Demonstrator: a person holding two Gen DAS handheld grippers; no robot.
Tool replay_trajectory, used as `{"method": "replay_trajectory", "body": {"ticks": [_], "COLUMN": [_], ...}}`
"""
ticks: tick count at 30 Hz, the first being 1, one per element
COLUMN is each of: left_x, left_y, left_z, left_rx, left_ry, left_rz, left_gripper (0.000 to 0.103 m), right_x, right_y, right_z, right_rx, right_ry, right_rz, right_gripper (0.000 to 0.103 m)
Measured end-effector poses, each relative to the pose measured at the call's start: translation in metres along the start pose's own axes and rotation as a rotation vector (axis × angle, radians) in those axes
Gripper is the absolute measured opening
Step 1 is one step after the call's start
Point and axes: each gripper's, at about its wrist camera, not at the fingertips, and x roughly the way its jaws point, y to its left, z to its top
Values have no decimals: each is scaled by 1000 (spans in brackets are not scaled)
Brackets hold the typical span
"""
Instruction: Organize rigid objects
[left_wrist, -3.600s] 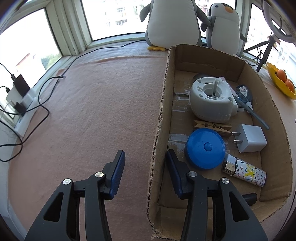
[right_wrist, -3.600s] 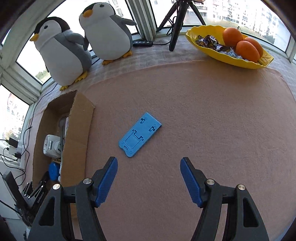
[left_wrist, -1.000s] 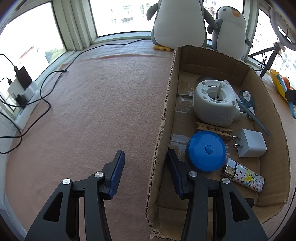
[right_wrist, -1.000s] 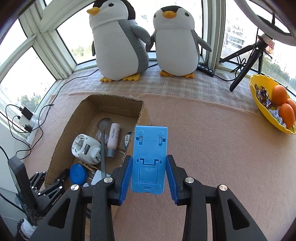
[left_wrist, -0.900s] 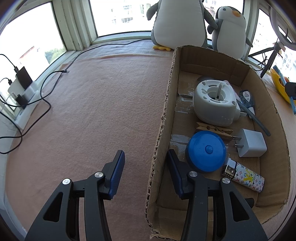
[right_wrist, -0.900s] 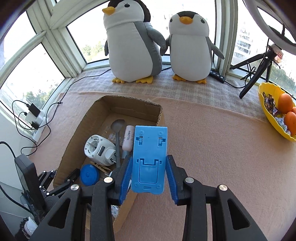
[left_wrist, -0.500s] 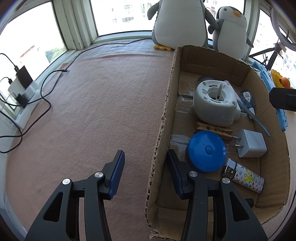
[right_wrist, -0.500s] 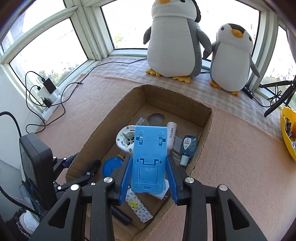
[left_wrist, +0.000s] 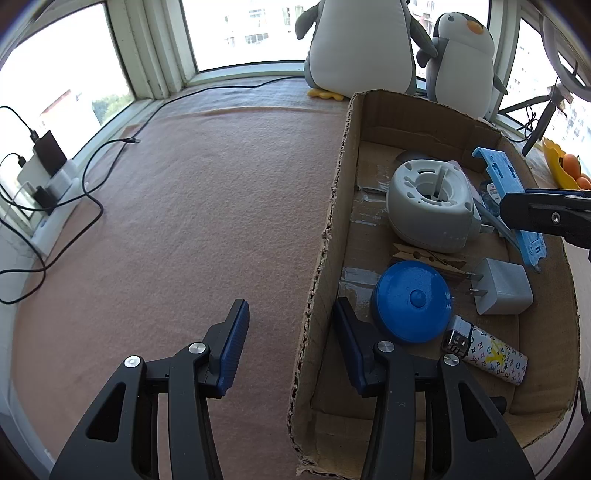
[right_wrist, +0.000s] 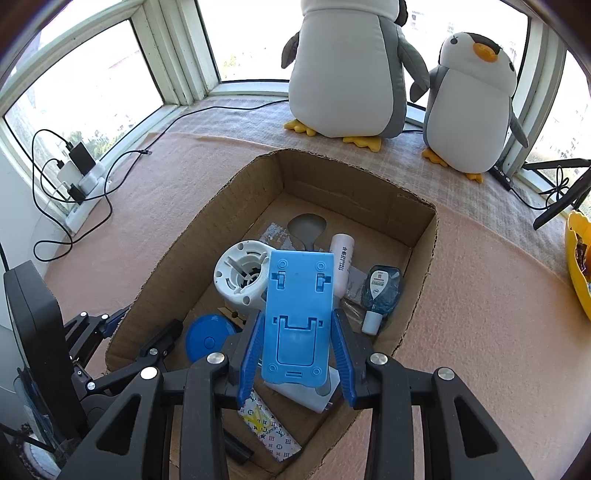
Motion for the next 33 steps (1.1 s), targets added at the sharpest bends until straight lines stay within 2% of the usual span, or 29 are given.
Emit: {"method": "replay_trajectory", "body": {"ticks": [3, 5, 7, 8, 18, 21, 25, 33], "left_x": [0, 0, 0, 0, 0, 0, -1, -13], "left_y": [0, 0, 0, 0, 0, 1, 2, 2], "left_z": [0, 0, 0, 0, 0, 0, 2, 1], "left_rx": [0, 1, 0, 0, -3, -3, -7, -4], "left_ry": [-1, -1, 0, 1, 6, 10, 23, 15], "left_rz": [0, 1, 0, 0, 2, 9, 9, 21], "left_gripper": [47, 47, 47, 47, 47, 50, 54, 54], "right_x": [1, 1, -1, -2, -6, -11, -19, -45], "right_y": [0, 1, 2, 2, -10, -12, -11, -7], "right_z": [0, -1, -1, -2, -7, -10, -16, -28], "right_rx": [-8, -21, -31, -33, -13, -4, 5, 2], "right_ry": [0, -7, -16, -20, -15, -21, -31, -77], "right_rz": [8, -1, -4, -4, -19, -22, -34, -60], "right_gripper": [35, 43, 55, 57, 61, 61, 63, 64]}}
